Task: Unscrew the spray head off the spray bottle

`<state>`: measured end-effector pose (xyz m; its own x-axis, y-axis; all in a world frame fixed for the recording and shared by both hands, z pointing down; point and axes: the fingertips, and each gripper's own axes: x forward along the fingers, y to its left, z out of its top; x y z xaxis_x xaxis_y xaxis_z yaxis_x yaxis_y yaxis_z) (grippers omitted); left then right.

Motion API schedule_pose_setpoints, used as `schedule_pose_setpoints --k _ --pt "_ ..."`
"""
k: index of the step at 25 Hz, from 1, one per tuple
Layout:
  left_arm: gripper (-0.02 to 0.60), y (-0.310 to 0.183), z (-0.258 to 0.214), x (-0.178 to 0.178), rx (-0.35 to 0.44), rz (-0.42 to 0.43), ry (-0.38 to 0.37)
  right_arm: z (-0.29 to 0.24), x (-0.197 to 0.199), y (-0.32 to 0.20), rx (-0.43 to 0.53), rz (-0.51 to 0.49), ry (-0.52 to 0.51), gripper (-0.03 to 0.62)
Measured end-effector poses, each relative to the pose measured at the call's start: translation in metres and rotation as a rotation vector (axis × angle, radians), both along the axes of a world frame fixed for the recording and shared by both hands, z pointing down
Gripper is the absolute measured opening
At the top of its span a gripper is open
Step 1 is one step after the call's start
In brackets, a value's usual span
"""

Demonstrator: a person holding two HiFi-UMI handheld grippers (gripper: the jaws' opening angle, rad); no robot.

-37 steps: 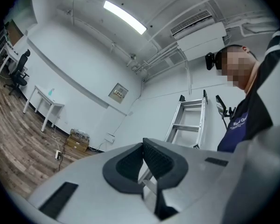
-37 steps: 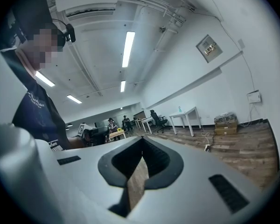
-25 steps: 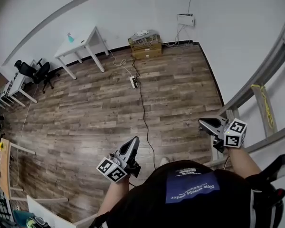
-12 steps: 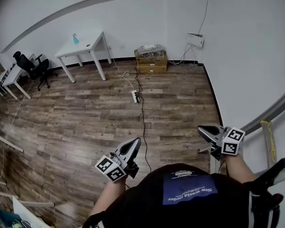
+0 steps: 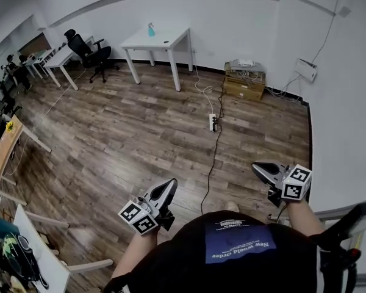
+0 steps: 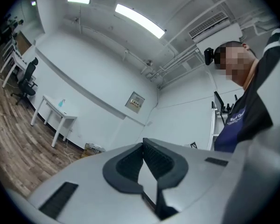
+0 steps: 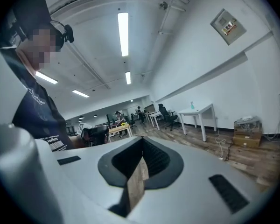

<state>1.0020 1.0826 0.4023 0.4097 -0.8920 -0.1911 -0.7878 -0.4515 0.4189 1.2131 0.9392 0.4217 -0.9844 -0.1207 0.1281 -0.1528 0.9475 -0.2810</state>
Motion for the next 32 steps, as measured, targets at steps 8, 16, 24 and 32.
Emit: schedule_pose_setpoints --k 8,16,24,32 --pt "0.005 -0.075 -0.019 -0.016 0.020 -0.226 -0.003 -0.007 -0.044 -0.124 0.002 -0.197 -0.026 -0.003" --pt "0.005 -0.163 -0.028 0.004 0.010 -0.245 0.007 -0.014 -0.049 -0.221 -0.011 -0.248 -0.050 -0.003" --pt "0.005 -0.188 -0.020 -0.037 -0.038 -0.316 0.011 0.005 -0.094 -0.261 -0.068 -0.282 -0.045 -0.003" --pt "0.005 -0.221 -0.001 -0.125 -0.017 -0.227 0.058 0.011 -0.171 -0.278 -0.042 -0.223 -0.005 -0.003"
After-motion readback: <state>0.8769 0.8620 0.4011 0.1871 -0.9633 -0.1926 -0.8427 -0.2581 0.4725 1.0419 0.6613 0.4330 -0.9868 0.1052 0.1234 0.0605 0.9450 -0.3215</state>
